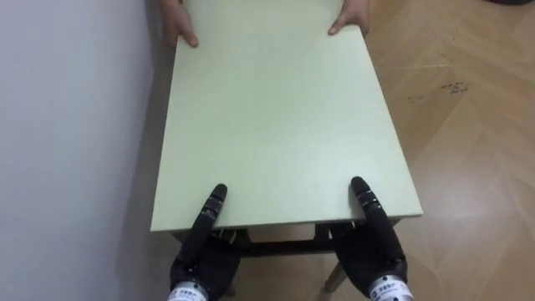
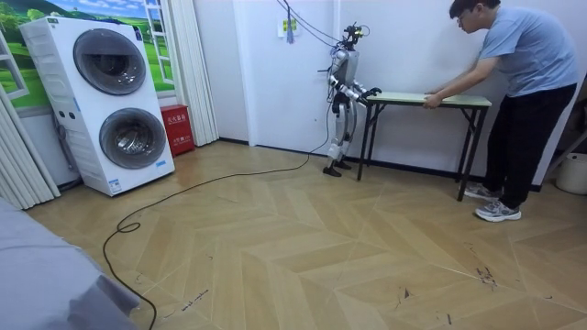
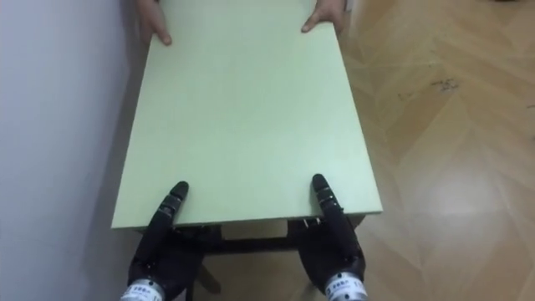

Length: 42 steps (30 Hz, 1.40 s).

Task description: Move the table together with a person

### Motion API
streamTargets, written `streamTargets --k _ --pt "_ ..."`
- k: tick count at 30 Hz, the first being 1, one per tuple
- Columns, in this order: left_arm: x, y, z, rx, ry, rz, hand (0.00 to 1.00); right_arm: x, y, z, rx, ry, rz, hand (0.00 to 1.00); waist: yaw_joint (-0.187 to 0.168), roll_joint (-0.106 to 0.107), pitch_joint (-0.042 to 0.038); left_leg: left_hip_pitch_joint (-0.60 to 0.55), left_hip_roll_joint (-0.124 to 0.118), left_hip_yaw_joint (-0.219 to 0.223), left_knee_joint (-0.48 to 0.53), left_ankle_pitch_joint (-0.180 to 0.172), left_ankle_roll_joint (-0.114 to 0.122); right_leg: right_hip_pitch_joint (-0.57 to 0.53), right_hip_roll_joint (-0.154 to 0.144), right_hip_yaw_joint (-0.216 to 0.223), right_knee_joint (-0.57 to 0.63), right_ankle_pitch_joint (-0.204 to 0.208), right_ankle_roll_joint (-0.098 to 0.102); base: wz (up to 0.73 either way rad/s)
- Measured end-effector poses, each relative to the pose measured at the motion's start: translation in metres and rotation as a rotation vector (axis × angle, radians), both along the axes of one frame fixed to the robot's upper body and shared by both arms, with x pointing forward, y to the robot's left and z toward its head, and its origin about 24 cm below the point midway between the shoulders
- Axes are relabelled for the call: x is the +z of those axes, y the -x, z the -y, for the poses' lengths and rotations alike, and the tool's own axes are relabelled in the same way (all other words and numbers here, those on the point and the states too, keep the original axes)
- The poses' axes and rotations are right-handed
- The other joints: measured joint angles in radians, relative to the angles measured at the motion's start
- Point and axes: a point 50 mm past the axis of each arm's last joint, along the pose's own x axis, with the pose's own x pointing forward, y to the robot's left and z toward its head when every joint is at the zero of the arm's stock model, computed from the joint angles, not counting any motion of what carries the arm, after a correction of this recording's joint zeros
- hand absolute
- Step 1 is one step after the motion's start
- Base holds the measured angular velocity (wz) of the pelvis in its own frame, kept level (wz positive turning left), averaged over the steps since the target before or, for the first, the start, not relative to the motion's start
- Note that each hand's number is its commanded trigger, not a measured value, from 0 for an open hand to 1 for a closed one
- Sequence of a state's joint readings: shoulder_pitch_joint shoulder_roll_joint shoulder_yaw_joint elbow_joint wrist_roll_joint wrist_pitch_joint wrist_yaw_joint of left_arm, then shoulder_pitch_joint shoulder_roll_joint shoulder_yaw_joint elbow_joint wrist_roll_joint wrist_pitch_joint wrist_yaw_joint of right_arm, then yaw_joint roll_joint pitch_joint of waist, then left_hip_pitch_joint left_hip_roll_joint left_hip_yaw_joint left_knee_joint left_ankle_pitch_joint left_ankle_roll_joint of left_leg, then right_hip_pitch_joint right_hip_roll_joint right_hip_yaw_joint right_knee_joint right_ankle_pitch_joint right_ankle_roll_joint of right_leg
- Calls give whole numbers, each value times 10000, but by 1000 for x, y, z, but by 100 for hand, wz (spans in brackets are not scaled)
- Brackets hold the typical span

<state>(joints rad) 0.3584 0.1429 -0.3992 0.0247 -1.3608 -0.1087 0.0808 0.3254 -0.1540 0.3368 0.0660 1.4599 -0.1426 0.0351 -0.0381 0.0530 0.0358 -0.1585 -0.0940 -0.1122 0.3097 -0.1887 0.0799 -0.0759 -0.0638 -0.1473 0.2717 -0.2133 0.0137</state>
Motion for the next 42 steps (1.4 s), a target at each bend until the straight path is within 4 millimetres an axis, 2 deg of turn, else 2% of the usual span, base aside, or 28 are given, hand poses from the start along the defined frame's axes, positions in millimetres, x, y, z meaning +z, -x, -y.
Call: streamTargets --k 4,11,21,24,25,26,27,28,32,35,39,42 --pt "0 0 0 -112 -144 20 100 -1 2 0 -60 -179 -99 100 32 -90 20 239 112 194 -377 27 -33 158 113 -40 -57 16 -24 6" --pt "1 -2 -2 -145 -441 151 100 -2 3 -1 -117 -209 -129 100 9 -268 35 320 114 471 -441 27 -33 372 120 -19 -338 17 -24 4" --pt "-6 1 -2 -247 -899 -35 100 -10 8 -1 -162 -187 -416 100 51 -344 83 314 133 610 -444 27 -32 395 122 -63 -349 17 -24 1" --pt "-9 3 -1 -296 -984 -155 100 -13 10 -2 -176 -181 -545 100 65 -362 87 298 158 802 -439 27 -32 395 122 -63 -348 17 -24 0" --pt "-10 3 -1 -299 -981 -164 93 -13 10 -2 -175 -182 -558 77 65 -375 85 294 161 807 -434 27 -31 395 123 -57 -347 17 -24 0" --pt "-10 3 -1 -311 -1002 -171 59 -14 10 -2 -175 -184 -572 26 67 -388 77 297 161 810 -428 27 -31 405 127 -49 -347 18 -26 0" --pt "-11 3 -2 -326 -1011 -174 24 -15 10 -2 -183 -175 -581 0 68 -398 71 302 157 810 -424 27 -31 414 128 -51 -347 19 -27 0" --pt "-12 3 -1 -355 -1016 -163 0 -17 11 -3 -213 -230 -598 0 68 -424 55 306 155 810 -415 27 -31 424 134 -51 -347 20 -29 0" --pt "-13 3 -1 -543 -1143 9 0 -18 12 -3 -52 -116 -455 0 131 -468 51 304 166 821 -405 27 -31 433 137 -142 -348 28 -41 0" --pt "-12 3 -4 -1586 -2340 613 0 -18 12 -1 395 380 -52 0 146 -464 49 395 196 838 -390 26 -31 565 132 -211 -357 29 -42 6" --pt "-11 0 -2 -2328 -2990 925 0 -19 12 2 699 701 -88 0 174 -416 -16 480 199 840 -429 25 -29 653 134 -212 -354 29 -42 1" --pt "-12 1 -2 -2565 -3115 897 0 -20 13 3 748 800 -135 0 177 -411 -25 634 194 836 -535 47 -20 782 136 -203 -355 31 -45 0"
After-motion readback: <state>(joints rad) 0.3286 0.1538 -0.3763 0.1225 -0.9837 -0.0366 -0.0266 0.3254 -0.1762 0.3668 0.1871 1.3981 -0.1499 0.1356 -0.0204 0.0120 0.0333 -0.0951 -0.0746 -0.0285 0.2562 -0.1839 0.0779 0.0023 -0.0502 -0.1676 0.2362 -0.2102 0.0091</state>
